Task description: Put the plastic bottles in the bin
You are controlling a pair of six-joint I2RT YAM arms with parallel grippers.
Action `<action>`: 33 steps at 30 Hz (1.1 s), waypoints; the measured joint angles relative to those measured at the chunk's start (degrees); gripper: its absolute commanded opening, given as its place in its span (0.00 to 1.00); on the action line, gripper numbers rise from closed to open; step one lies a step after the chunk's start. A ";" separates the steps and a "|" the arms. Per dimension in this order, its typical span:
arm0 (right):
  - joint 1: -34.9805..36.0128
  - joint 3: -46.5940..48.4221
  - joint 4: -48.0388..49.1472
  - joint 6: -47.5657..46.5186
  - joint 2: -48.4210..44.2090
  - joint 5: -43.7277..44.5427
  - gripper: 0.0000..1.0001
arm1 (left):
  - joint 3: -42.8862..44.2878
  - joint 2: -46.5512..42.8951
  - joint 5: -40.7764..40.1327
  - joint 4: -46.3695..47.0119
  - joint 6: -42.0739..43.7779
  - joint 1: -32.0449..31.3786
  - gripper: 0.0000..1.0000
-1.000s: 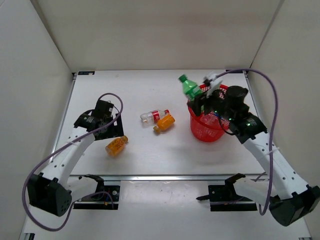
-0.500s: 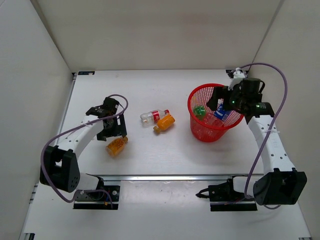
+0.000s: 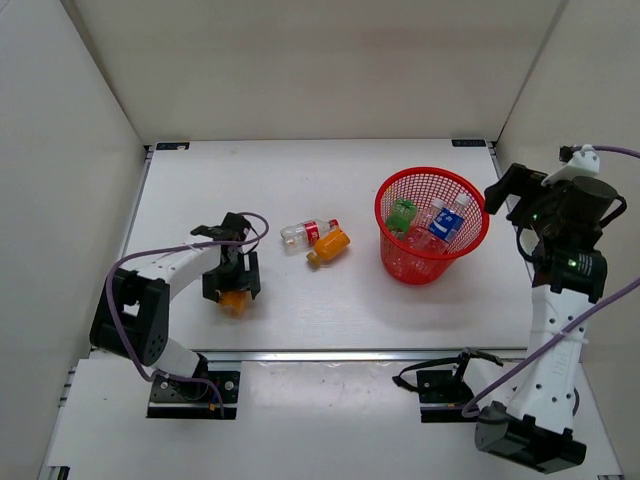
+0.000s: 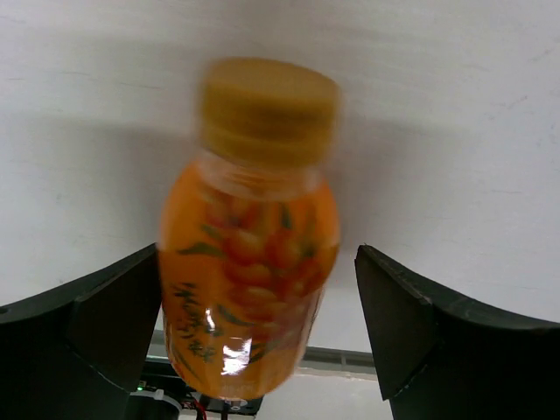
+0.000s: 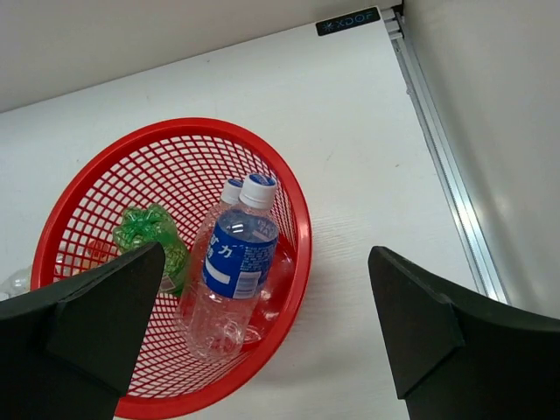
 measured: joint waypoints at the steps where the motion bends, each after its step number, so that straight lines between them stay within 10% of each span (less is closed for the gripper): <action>1: 0.11 -0.35 -0.35 0.39 -1.01 0.70 0.99 | -0.24 0.28 0.17 0.24 -0.13 -0.68 0.94; 12: -3.67 -17.27 -5.38 6.19 -10.67 16.65 0.99 | 5.62 2.54 2.82 0.07 -1.97 -7.93 0.38; 26: 3.48 -28.85 -11.02 11.37 -18.80 17.59 0.99 | 81.85 26.12 2.75 1.01 2.05 -24.15 0.44; 33: 10.71 -27.32 -14.64 13.31 -20.02 19.04 0.99 | 86.18 37.05 7.43 10.84 0.57 -30.91 0.49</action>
